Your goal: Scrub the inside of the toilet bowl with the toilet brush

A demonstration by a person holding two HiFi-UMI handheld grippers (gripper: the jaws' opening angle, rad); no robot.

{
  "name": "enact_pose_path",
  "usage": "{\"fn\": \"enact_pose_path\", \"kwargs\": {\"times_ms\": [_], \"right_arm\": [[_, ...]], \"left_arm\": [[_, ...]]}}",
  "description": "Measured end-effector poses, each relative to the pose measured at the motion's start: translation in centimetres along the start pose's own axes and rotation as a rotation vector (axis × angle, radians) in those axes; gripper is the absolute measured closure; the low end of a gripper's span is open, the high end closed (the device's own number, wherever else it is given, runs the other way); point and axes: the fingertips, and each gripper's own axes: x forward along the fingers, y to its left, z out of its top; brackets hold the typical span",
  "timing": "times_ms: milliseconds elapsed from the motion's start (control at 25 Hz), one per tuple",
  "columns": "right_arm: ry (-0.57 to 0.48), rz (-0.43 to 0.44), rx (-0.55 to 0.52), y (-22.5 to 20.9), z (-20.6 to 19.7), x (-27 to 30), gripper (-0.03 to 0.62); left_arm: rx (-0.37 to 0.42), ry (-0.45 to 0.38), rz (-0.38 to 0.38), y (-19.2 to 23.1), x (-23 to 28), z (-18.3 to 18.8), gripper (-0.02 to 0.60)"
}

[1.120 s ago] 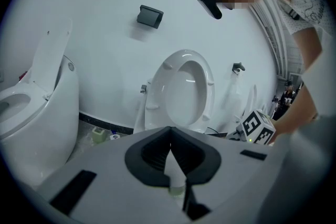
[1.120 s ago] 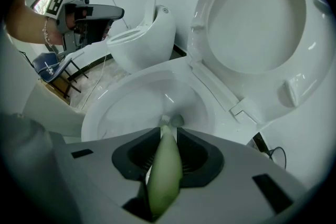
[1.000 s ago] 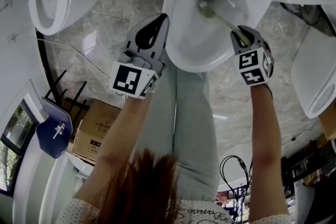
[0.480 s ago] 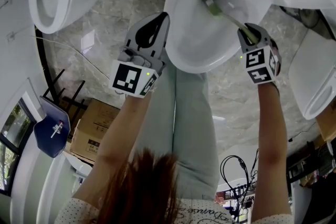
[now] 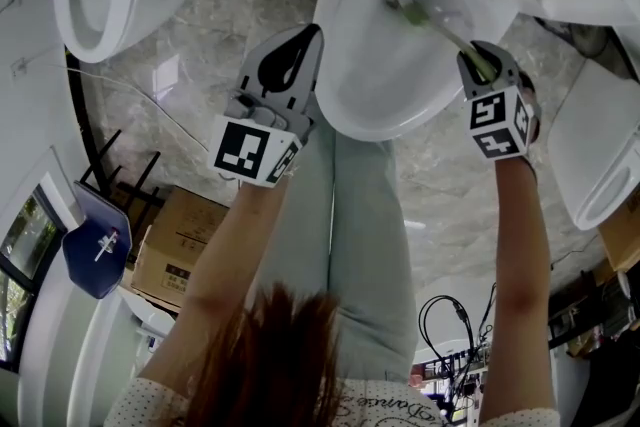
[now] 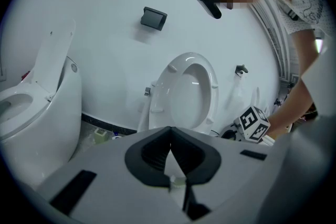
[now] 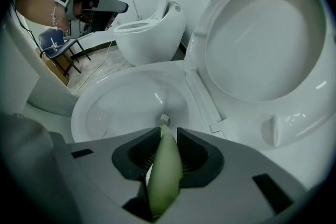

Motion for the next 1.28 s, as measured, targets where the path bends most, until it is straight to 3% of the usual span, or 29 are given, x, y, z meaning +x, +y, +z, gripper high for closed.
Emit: {"fn": "enact_pose_path", "kwargs": {"times_ms": [240, 520, 1040, 1280], "right_arm": [[0.006, -0.037, -0.041, -1.8, 1.0, 0.5, 0.487], [-0.001, -0.054, -0.015, -2.9, 1.9, 0.9, 0.486], [-0.076, -0.002, 0.289, -3.7, 3.4, 2.2, 0.485], [-0.090, 0.034, 0.334, -3.0, 4.1, 2.4, 0.485]], "left_arm": [[-0.008, -0.002, 0.007, 0.5, 0.1, 0.0, 0.580], [-0.016, -0.005, 0.022, 1.2, -0.1, 0.1, 0.580], [-0.027, -0.006, 0.039, 2.2, -0.2, 0.0, 0.580], [-0.029, -0.011, 0.043, 2.6, -0.4, 0.3, 0.580]]}}
